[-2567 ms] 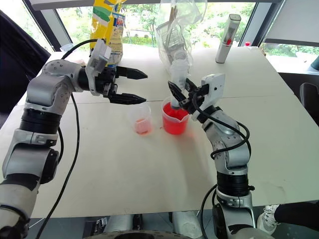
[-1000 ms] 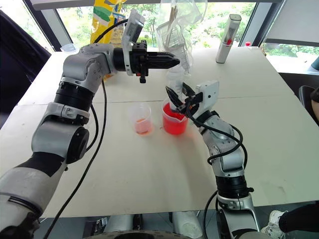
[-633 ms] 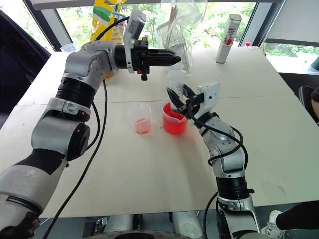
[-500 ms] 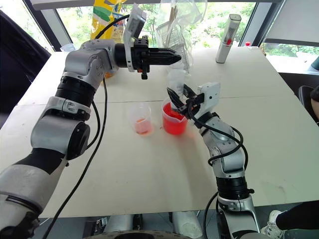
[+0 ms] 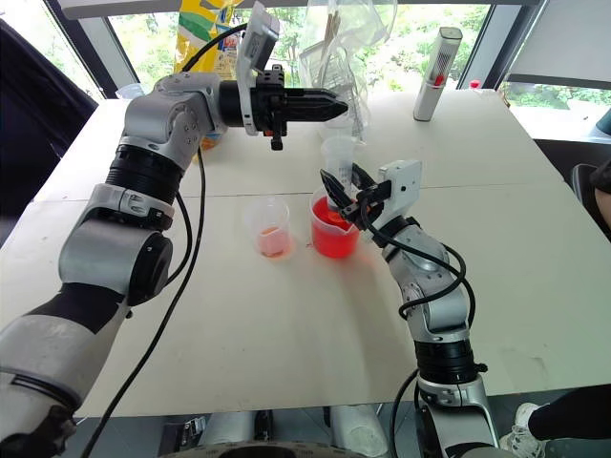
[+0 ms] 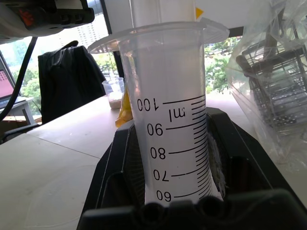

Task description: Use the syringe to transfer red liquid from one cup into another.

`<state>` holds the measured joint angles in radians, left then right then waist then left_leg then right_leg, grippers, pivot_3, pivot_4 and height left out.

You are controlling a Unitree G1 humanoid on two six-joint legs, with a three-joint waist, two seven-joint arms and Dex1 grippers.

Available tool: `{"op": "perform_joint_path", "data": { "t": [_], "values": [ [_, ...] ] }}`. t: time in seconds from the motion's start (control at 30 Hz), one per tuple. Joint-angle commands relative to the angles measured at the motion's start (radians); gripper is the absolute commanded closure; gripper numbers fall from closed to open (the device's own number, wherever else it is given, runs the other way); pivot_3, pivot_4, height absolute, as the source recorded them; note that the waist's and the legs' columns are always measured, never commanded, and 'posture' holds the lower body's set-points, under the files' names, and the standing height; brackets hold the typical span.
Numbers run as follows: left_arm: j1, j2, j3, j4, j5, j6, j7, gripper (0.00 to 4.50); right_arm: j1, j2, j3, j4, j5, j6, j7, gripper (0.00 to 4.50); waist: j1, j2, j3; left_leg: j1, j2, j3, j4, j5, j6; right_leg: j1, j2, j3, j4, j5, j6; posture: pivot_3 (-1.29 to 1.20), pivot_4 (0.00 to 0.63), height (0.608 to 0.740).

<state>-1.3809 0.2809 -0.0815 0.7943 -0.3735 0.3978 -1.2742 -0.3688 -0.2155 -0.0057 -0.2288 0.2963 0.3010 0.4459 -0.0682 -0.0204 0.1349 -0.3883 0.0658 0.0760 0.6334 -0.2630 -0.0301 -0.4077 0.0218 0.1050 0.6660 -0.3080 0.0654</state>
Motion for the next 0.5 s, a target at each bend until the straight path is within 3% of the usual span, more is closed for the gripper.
{"op": "perform_joint_path", "data": {
  "t": [0.03,0.13,0.3,0.43,0.5],
  "values": [
    [-0.072,0.010,0.084,-0.065,-0.028,-0.061,0.034,4.43,0.015,-0.004,0.061,-0.008,-0.005,0.026,0.029,3.11,0.000,0.000,0.000,0.000,0.000,0.000,0.000,0.000,0.000,0.000,0.000,0.000,0.000,0.000,0.000,0.00,0.150,0.739],
    [-0.053,0.012,0.073,-0.086,-0.026,-0.055,0.019,4.43,0.006,-0.010,0.054,-0.026,-0.003,0.030,0.026,3.11,0.000,0.000,0.000,0.000,0.000,0.000,0.000,0.000,0.000,0.000,0.000,0.000,0.000,0.000,0.000,0.00,0.150,0.739],
    [-0.026,0.012,0.064,-0.094,-0.005,-0.062,0.027,2.32,-0.007,-0.027,0.037,-0.065,0.004,0.044,0.017,3.11,0.000,0.000,0.000,0.000,0.000,0.000,0.000,0.000,0.000,0.000,0.000,0.000,0.000,0.000,0.000,0.00,0.150,0.739],
    [-0.012,0.017,0.075,-0.092,0.006,-0.079,0.045,0.28,-0.023,-0.036,0.025,-0.086,0.016,0.060,0.008,3.11,0.001,0.000,0.000,0.000,0.000,0.000,0.001,0.000,0.000,0.001,0.000,0.000,0.000,0.000,0.000,0.00,0.150,0.739],
    [-0.010,0.025,0.095,-0.092,-0.006,-0.079,0.047,0.10,-0.031,-0.038,0.020,-0.090,0.019,0.065,0.006,3.11,0.001,0.000,0.000,0.000,0.000,0.000,0.001,0.000,0.000,0.001,0.000,0.000,0.000,0.000,0.000,0.00,0.150,0.739]
  ]
}}
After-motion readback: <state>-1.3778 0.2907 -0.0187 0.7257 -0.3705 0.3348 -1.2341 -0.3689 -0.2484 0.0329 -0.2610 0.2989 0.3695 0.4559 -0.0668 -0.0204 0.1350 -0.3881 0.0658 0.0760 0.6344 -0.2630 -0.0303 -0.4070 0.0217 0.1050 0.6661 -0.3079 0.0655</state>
